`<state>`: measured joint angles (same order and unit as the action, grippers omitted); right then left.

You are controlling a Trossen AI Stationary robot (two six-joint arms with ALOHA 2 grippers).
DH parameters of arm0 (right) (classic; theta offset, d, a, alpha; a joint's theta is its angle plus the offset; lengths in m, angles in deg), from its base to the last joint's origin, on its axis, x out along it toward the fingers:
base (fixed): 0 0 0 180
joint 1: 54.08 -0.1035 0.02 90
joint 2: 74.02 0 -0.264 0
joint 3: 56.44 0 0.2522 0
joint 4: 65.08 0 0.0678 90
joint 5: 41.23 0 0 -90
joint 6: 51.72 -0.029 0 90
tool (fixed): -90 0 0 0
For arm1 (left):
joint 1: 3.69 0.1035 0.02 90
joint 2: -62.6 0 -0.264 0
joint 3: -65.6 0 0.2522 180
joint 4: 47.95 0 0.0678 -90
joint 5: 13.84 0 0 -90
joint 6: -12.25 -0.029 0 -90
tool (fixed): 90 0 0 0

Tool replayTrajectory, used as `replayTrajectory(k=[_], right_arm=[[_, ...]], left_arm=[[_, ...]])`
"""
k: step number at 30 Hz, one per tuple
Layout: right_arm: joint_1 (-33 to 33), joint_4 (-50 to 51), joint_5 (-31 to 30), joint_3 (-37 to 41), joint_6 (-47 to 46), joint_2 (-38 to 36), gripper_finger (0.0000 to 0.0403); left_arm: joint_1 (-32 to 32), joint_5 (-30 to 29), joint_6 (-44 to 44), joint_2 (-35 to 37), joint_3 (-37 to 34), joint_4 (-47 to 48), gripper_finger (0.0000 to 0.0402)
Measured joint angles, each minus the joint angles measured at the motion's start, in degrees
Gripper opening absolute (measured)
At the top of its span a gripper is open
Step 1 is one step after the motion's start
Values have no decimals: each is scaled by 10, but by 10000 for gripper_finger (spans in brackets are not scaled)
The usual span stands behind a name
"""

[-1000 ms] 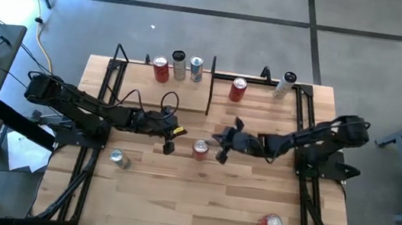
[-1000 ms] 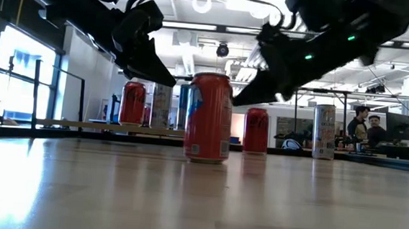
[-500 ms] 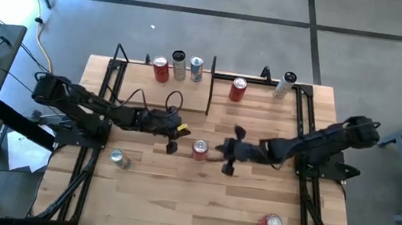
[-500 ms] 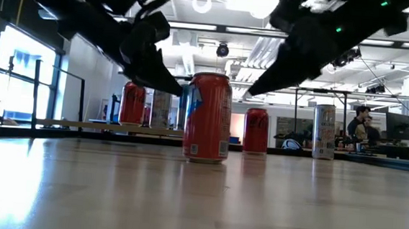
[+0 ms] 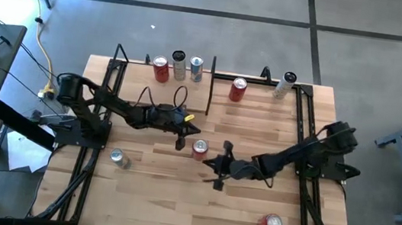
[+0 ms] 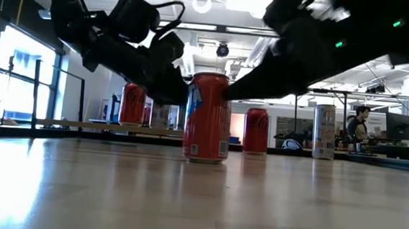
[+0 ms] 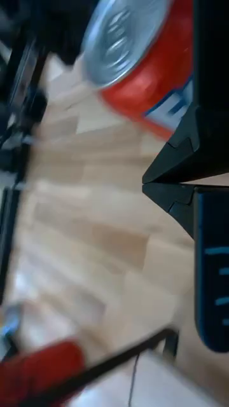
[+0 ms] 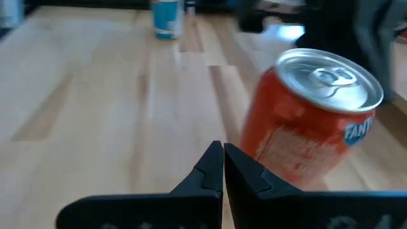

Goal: Place canned beverage on shelf
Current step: Put the left red soda can on the shelf

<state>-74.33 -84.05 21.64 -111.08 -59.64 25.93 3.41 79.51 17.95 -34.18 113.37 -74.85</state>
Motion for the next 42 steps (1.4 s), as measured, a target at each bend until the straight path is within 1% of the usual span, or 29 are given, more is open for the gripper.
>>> replayTrajectory(k=[2, 5, 13, 18, 23, 28, 34, 38, 42], right_arm=[[13, -6, -8, -7, -1, 15, 0], [25, 1, -10, -11, -16, 23, 0], [24, 68, -29, -10, -41, 3, 0], [27, 86, -67, -10, -36, -9, 0], [44, 87, -69, -10, -36, -10, 0], [70, 77, -67, -10, -28, -10, 0], [111, 21, 9, -10, 13, -9, 0], [137, -20, 67, -10, 45, -9, 0], [154, -57, 109, -11, 72, -10, 0]], left_arm=[[1, 15, -2, -12, 2, -8, 0], [-4, 21, -4, -15, 3, -6, 0], [-28, 4, -8, 13, -17, -7, 0], [-48, -31, 11, 23, -36, 9, 0], [-73, -54, 28, 26, -54, 14, 0], [-109, -93, 46, 68, -77, 39, 0], [-160, -136, 71, 158, -81, 133, 0], [-194, -189, 73, 216, -81, 203, 0], [-217, -204, 73, 258, -81, 233, 0]])
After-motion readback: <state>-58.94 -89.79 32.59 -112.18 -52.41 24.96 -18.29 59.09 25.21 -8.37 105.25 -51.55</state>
